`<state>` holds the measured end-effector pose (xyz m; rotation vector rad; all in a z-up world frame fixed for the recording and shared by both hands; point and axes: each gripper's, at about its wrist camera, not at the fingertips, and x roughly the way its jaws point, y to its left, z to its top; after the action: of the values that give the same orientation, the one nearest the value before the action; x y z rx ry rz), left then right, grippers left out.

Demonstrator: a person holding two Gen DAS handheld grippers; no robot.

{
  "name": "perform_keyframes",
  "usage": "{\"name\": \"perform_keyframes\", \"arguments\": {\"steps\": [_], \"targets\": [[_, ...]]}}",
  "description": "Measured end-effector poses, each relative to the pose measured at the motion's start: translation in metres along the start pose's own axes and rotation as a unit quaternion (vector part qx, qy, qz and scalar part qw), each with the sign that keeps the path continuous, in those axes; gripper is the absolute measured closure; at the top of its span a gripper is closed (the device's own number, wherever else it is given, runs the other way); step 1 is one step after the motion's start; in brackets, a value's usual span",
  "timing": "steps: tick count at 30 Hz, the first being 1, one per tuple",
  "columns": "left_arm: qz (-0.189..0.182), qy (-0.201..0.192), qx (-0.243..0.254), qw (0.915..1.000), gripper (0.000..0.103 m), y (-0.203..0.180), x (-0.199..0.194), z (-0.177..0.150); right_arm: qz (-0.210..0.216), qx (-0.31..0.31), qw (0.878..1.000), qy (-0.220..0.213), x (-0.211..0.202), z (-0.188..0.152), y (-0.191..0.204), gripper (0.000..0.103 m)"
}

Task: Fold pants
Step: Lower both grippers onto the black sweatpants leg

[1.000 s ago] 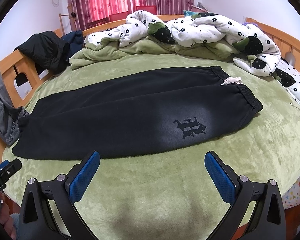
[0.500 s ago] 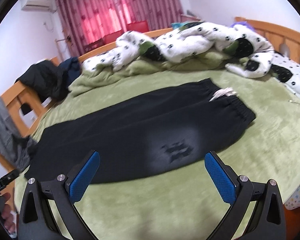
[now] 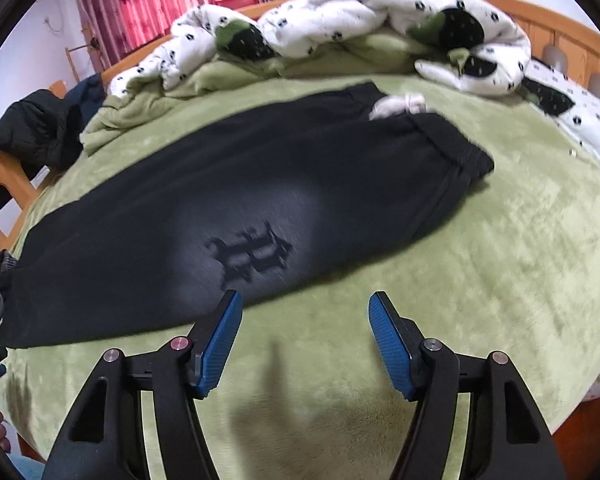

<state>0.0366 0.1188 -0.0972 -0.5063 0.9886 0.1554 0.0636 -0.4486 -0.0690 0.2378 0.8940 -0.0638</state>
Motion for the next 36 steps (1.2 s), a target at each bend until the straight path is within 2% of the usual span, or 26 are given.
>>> {"name": "perform_keyframes", "arguments": {"steps": [4,9,12,18,22,26,27,29,31,32,36], "targets": [[-0.018,-0.016,-0.021,0.9995,0.009,0.006,0.012,-0.003,0.012,0.018,1.0,0.014,0.015,-0.004,-0.013,0.037],[-0.048,-0.044,-0.048,0.9968,0.01,0.006,0.02,0.007,0.018,0.033,0.999,0.005,0.026,-0.001,-0.022,0.036],[-0.048,-0.046,-0.059,0.9961,0.014,0.005,0.029,0.015,0.025,0.046,0.999,0.016,0.039,0.002,-0.024,0.036],[-0.024,-0.044,-0.053,0.9973,0.027,-0.001,0.044,0.029,0.048,0.082,0.995,0.025,0.059,0.01,-0.03,0.036],[-0.037,-0.047,-0.065,0.9961,0.031,0.003,0.044,0.037,0.048,0.086,0.995,0.025,0.072,0.019,-0.028,0.035],[-0.036,-0.047,-0.084,0.9947,0.05,0.011,0.045,0.045,0.049,0.091,0.994,0.027,0.084,0.027,-0.027,0.036],[-0.031,-0.046,-0.085,0.9948,0.058,0.013,0.045,0.045,0.05,0.093,0.994,0.028,0.087,0.031,-0.026,0.038],[-0.019,-0.044,-0.083,0.9953,0.068,0.015,0.045,0.047,0.043,0.087,0.995,0.03,0.09,0.036,-0.022,0.065],[-0.016,-0.047,-0.08,0.9955,0.086,0.016,0.041,0.051,0.031,0.071,0.996,0.033,0.091,0.04,-0.018,0.076],[-0.017,-0.049,-0.078,0.9956,0.087,0.016,0.038,0.055,0.031,0.066,0.997,0.031,0.089,0.044,-0.016,0.081],[-0.035,-0.067,-0.057,0.9955,0.089,0.007,0.021,0.072,0.064,0.067,0.996,-0.01,0.068,0.058,-0.015,0.084]]}}
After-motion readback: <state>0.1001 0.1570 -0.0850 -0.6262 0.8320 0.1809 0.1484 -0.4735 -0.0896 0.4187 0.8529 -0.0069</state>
